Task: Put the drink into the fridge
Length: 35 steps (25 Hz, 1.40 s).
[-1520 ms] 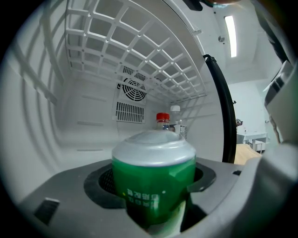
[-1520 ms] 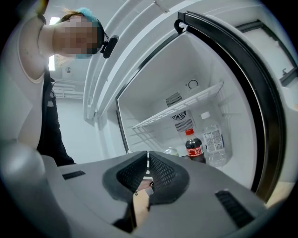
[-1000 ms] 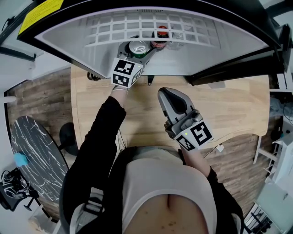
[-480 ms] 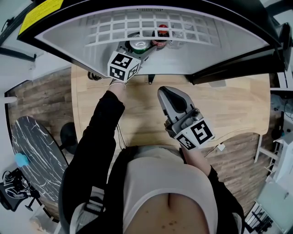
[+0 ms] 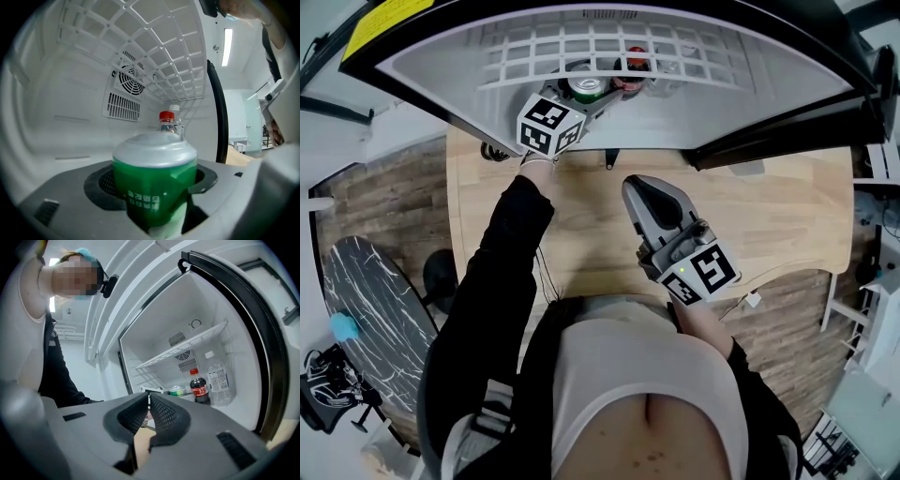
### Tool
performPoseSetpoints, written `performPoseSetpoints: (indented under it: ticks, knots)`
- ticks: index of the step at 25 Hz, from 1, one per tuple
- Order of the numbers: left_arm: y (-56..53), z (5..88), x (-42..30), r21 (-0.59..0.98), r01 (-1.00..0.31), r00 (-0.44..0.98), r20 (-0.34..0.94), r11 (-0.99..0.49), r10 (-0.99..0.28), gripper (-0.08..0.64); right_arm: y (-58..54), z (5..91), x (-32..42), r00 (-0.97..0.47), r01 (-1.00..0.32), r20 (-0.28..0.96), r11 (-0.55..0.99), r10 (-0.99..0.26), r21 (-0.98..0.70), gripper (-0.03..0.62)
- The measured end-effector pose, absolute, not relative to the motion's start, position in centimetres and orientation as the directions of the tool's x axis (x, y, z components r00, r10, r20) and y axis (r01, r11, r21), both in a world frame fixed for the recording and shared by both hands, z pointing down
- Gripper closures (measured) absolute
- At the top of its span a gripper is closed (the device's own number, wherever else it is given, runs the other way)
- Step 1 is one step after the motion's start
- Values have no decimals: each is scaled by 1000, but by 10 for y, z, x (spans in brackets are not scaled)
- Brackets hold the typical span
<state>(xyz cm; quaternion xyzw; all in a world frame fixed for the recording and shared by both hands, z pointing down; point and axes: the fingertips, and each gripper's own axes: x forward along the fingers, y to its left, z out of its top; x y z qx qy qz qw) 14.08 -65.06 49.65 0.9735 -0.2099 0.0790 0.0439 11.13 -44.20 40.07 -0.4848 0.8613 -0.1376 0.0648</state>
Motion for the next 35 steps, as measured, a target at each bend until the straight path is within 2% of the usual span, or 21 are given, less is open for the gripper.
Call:
performPoseSetpoints:
  ticks: [13,25,35]
  knots:
    - [-654,501,131,32,-542,826,205,-840,-525,176,-436,396,108,-522,-816,8,496,-853,-298,560]
    - [-642,500,101,85,-682,726,197,-726,-659,176,-426,391,108,-518,-815,-6,496,-855,-299,560]
    - [-616,497,77,85,-739,669,205,-668,-714,176,-416,387,103,-532,-803,-30,515,-846,-301,560]
